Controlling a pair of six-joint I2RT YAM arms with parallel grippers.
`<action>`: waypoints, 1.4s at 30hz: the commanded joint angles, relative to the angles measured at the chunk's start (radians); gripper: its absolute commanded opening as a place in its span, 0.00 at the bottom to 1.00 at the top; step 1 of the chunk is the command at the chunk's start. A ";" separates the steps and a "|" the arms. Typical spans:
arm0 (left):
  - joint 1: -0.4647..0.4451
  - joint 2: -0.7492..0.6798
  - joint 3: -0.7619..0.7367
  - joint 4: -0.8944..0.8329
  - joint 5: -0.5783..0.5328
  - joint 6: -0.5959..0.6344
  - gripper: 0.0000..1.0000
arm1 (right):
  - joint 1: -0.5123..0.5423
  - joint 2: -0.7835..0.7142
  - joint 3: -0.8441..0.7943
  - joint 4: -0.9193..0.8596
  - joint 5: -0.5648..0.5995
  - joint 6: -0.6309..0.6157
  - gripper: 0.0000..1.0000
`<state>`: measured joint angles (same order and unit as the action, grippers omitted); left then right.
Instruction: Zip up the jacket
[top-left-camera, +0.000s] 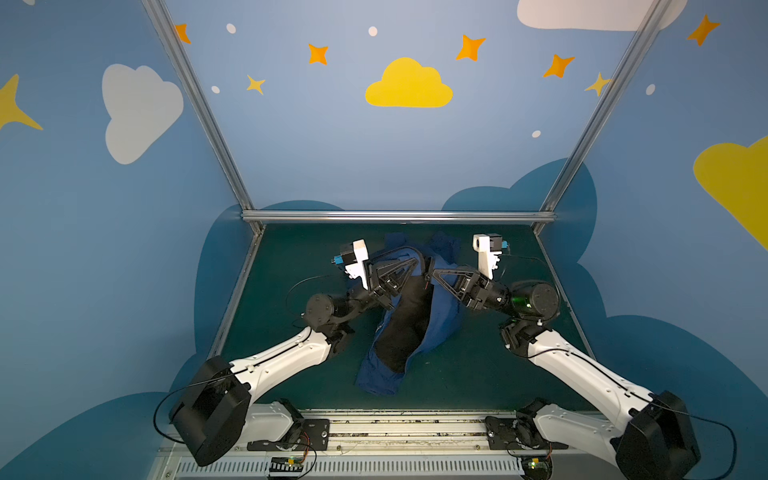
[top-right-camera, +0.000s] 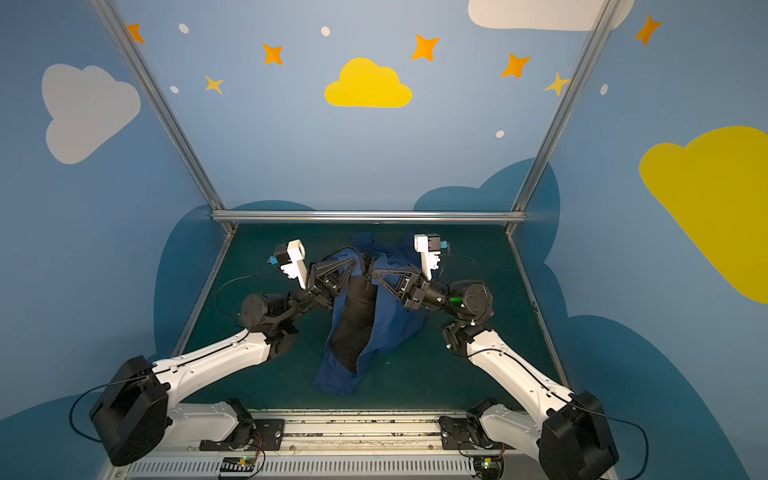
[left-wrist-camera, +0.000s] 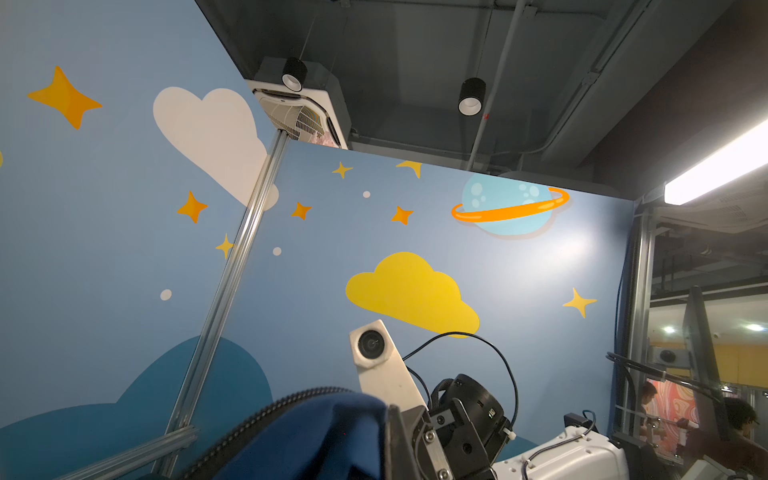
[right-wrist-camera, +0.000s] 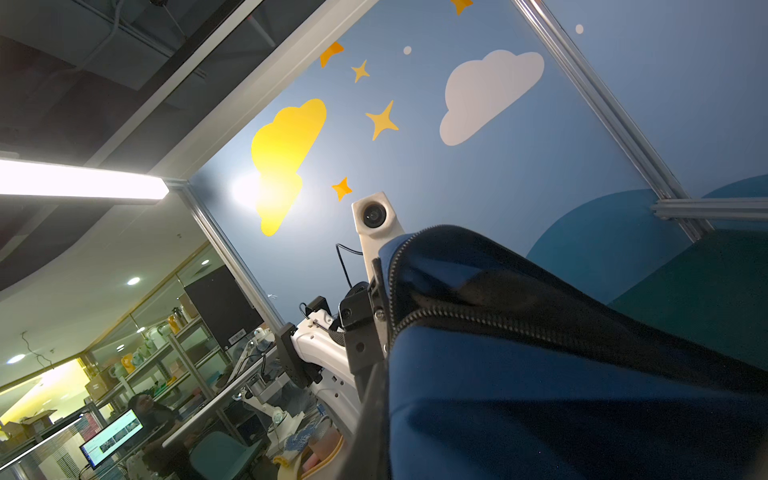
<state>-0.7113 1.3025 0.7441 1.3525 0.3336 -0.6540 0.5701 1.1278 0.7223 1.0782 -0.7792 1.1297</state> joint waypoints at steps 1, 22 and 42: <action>0.003 -0.019 0.031 0.044 0.012 0.003 0.03 | -0.001 0.007 0.043 0.069 -0.014 0.013 0.00; 0.003 -0.018 0.021 0.045 0.000 -0.003 0.03 | -0.003 0.022 0.060 0.100 -0.007 0.038 0.00; 0.002 -0.013 0.046 0.045 0.003 -0.006 0.03 | -0.003 0.057 0.086 0.180 0.015 0.092 0.00</action>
<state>-0.7090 1.3025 0.7467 1.3525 0.3294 -0.6556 0.5701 1.1873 0.7540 1.1679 -0.7795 1.2057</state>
